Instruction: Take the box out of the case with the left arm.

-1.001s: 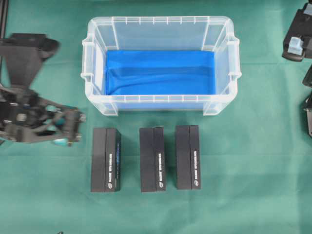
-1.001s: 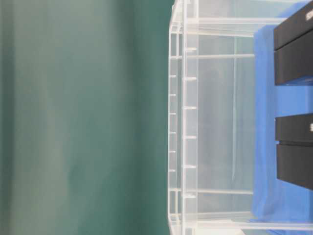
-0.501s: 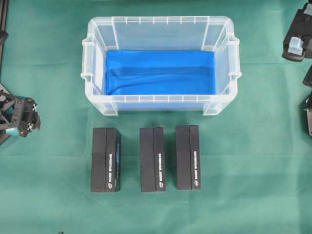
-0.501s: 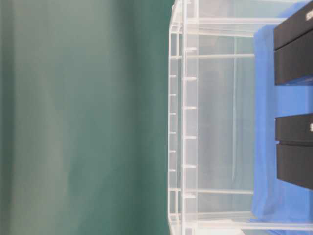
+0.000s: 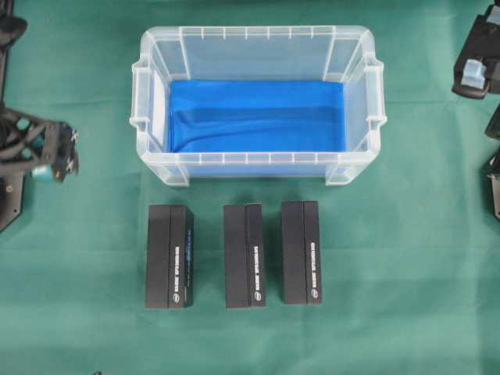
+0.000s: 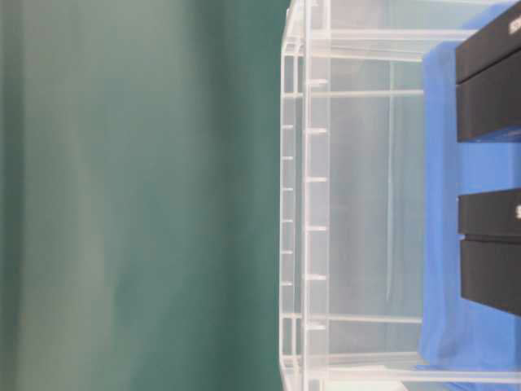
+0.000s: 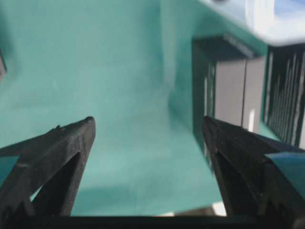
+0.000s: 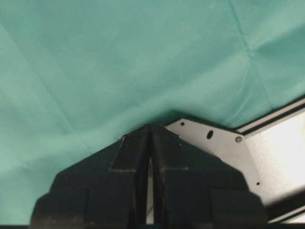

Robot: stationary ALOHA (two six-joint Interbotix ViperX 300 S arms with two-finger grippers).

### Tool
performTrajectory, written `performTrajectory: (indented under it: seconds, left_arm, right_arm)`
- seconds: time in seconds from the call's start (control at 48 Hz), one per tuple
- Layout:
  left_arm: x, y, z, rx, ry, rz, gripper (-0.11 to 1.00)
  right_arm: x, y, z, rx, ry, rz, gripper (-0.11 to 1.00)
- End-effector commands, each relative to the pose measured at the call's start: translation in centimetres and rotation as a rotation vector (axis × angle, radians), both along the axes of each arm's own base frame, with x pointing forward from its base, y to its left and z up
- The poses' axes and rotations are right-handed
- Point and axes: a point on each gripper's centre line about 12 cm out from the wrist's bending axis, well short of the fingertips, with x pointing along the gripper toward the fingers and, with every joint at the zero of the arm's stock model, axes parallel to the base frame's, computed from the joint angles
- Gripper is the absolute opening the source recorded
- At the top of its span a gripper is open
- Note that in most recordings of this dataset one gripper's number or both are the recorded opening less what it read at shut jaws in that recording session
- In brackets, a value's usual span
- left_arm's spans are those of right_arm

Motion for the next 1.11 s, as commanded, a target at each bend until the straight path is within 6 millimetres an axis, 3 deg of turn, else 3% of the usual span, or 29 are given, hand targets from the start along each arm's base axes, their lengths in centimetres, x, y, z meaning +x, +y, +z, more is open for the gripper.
performTrajectory:
  seconds: [0.0,0.396,1.084]
  left_arm:
    - [0.3,1.4,1.0,0.015,-0.027,0.026,0.9]
    - [1.2,5.6,1.1,0.066,0.005,0.017,0.9]
    - [1.5,5.8,1.2,0.063,0.004,0.011,0.9]
  right_arm:
    - [0.0,0.0,0.3,-0.003,-0.009,0.001,0.0]
    - [0.0,0.0,0.3,-0.003,-0.012,0.003,0.0]
    - [0.1,0.0,0.3,-0.003,-0.012,0.0,0.0]
